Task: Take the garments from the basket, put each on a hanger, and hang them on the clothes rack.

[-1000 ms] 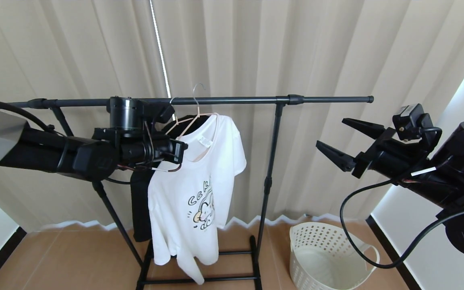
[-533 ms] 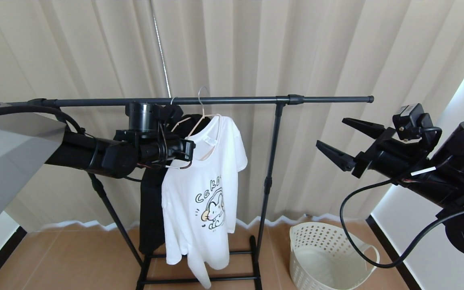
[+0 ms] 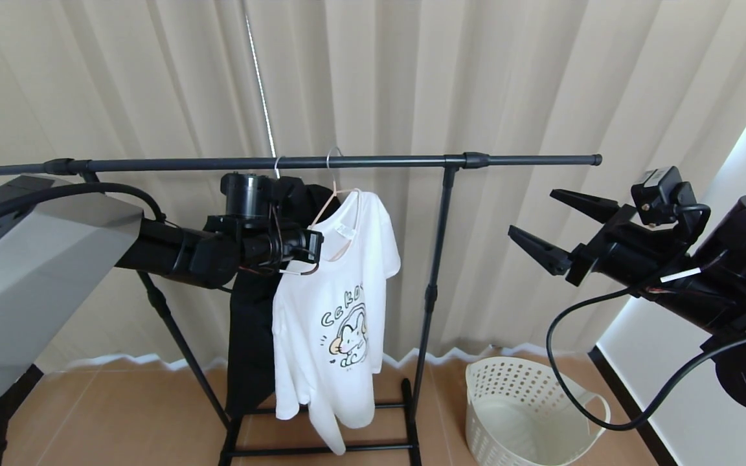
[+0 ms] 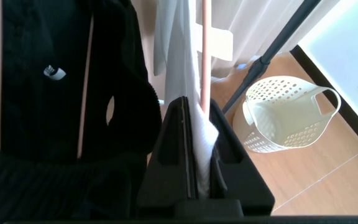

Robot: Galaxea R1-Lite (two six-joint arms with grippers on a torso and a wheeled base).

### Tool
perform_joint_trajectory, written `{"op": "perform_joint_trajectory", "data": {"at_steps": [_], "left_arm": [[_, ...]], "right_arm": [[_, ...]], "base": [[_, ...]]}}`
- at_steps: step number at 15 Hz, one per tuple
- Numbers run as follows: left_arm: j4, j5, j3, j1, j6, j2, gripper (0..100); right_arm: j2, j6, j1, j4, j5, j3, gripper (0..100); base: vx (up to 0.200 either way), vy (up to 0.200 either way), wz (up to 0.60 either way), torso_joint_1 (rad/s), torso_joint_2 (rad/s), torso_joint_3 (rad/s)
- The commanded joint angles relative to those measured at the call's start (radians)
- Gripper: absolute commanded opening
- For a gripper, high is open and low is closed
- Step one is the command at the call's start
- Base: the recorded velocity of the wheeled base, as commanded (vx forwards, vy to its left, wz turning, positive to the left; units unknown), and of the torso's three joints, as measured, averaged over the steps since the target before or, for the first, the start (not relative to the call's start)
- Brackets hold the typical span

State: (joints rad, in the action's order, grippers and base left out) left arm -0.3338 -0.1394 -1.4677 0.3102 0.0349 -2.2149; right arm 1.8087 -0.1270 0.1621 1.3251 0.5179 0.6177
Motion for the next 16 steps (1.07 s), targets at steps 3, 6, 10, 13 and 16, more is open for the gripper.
{"op": "perform_joint_trajectory", "data": {"at_steps": [3,6,10,13,16], "left_arm": [[0.001,0.0,-0.008,0.006,0.0,-0.026,0],[0.001,0.0,-0.019,0.006,0.0,-0.035,0],[0.001,0.0,-0.022,0.006,0.0,-0.048,0],[0.002,0.0,-0.02,0.006,-0.001,-0.045,0],[0.002,0.001,-0.019,0.004,-0.001,-0.04,0]], "right_arm": [[0.001,0.0,0.0,0.0,0.001,0.001,100],[0.001,0.0,0.0,0.0,0.001,0.001,100],[0.003,0.0,0.0,0.0,0.001,0.001,100],[0.006,0.0,0.0,0.0,0.001,0.001,100],[0.006,-0.002,0.0,0.0,0.001,-0.001,100]], "base": [[0.0,0.0,0.0,0.0,0.0,0.0],[0.0,0.0,0.0,0.0,0.0,0.0],[0.0,0.0,0.0,0.0,0.0,0.0],[0.0,0.0,0.0,0.0,0.0,0.0],[0.0,0.0,0.0,0.0,0.0,0.0]]}}
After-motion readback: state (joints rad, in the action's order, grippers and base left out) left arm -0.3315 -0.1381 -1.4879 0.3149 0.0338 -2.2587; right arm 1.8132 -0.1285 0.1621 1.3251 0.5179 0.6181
